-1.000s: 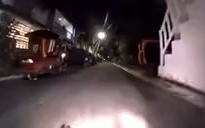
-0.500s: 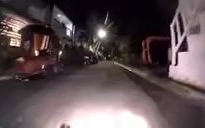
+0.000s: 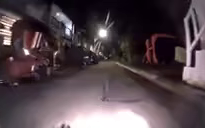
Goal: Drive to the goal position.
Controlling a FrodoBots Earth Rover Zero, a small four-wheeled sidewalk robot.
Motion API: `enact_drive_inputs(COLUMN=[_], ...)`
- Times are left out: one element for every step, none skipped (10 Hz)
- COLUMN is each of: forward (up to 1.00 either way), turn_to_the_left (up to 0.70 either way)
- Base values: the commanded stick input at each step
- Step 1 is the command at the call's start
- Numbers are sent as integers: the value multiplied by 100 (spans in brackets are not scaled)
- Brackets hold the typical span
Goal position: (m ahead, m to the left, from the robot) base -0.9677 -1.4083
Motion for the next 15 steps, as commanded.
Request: enact_drive_inputs(forward=[100, 100, 100, 100, 100, 100, 100, 100, 100, 100, 100, 100, 100, 100, 100], turn_to_the_left=[0, 0, 0, 0, 0, 0, 0, 0, 0, 0, 0, 0, 0, 0, 0])
